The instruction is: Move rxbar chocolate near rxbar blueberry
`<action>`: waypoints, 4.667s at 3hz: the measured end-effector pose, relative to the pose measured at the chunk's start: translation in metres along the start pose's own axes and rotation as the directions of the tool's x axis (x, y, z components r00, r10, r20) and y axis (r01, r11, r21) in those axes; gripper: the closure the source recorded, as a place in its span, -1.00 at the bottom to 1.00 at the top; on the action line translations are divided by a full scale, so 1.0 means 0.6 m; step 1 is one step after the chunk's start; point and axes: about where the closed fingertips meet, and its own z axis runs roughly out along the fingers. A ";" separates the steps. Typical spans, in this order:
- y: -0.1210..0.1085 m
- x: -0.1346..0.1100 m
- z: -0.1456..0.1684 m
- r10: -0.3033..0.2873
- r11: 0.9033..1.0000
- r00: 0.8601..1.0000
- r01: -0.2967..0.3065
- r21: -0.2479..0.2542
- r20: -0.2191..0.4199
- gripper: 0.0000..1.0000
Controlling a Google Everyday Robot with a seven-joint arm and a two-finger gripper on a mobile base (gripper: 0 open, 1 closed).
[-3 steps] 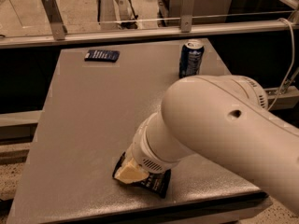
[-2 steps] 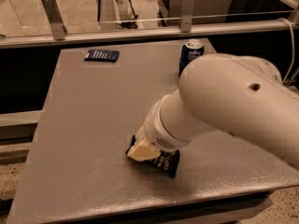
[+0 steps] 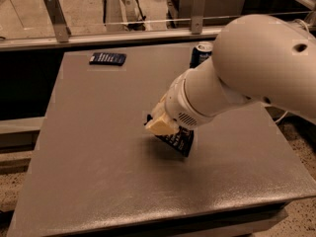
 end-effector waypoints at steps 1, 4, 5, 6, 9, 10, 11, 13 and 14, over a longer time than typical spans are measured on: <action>-0.002 -0.007 0.004 0.007 1.000 1.000 -0.007 0.018 0.019 1.00; -0.112 -0.145 0.155 -0.042 0.997 0.973 0.027 0.068 0.226 1.00; -0.169 -0.191 0.207 -0.054 0.995 0.957 0.026 0.100 0.284 1.00; -0.226 -0.229 0.244 -0.074 0.990 0.945 0.032 0.136 0.318 1.00; -0.342 -0.263 0.295 -0.086 0.982 0.941 0.025 0.185 0.327 0.65; -0.349 -0.262 0.298 -0.083 0.982 0.942 0.022 0.186 0.324 0.19; -0.349 -0.264 0.297 -0.084 0.982 0.943 0.023 0.186 0.323 -0.28; -0.323 -0.260 0.268 -0.091 0.982 0.937 0.028 0.186 0.337 -1.00; -0.305 -0.252 0.220 -0.098 0.984 0.921 0.033 0.176 0.378 -1.00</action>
Offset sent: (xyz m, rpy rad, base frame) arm 0.0644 0.0584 -0.0112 0.1461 -0.1113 0.0147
